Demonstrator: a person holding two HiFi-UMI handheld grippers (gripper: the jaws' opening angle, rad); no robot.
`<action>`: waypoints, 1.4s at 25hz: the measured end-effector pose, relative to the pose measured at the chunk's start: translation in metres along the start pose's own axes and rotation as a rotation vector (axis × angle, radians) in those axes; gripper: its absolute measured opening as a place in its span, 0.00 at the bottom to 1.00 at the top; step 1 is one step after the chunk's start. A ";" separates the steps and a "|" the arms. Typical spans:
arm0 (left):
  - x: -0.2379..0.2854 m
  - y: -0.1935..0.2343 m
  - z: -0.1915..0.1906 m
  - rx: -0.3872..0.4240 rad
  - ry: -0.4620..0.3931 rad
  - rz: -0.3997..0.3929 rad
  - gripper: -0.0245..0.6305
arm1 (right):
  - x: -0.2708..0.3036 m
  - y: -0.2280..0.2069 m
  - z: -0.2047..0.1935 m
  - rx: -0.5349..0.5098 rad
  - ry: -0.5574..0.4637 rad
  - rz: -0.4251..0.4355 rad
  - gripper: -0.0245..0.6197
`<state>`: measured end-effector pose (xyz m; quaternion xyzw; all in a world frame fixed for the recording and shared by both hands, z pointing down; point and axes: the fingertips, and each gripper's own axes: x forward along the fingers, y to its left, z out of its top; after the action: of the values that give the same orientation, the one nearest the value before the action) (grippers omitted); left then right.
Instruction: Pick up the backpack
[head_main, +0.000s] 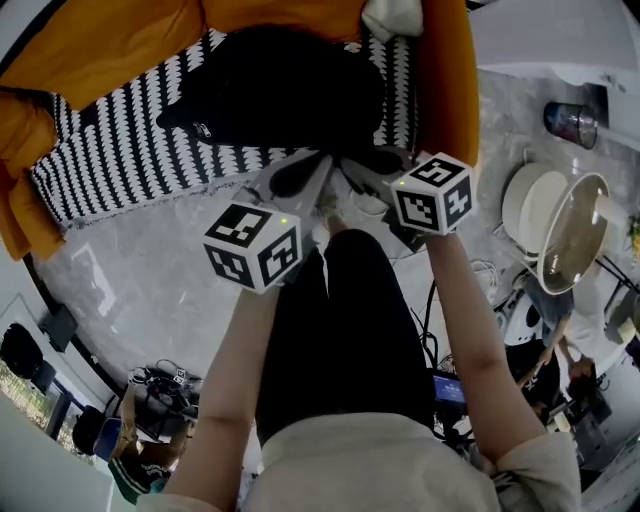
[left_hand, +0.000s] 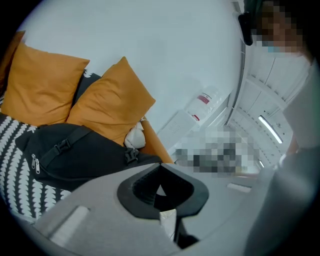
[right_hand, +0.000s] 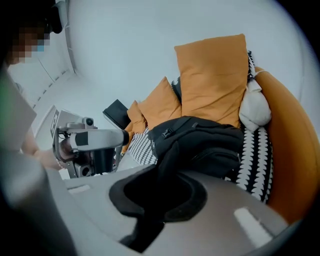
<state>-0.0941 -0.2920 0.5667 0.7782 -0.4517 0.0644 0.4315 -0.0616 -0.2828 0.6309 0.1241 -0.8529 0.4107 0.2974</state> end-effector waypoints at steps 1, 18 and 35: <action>-0.003 0.000 0.004 0.004 -0.006 0.002 0.05 | -0.001 0.005 0.004 -0.008 -0.007 0.003 0.11; -0.065 -0.038 0.071 0.094 -0.128 0.017 0.05 | -0.028 0.104 0.064 -0.065 -0.116 0.039 0.11; -0.162 -0.078 0.146 0.128 -0.279 0.010 0.05 | -0.117 0.195 0.138 -0.061 -0.332 0.052 0.11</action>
<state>-0.1718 -0.2765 0.3486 0.8031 -0.5064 -0.0136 0.3138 -0.1138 -0.2702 0.3709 0.1590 -0.9053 0.3661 0.1452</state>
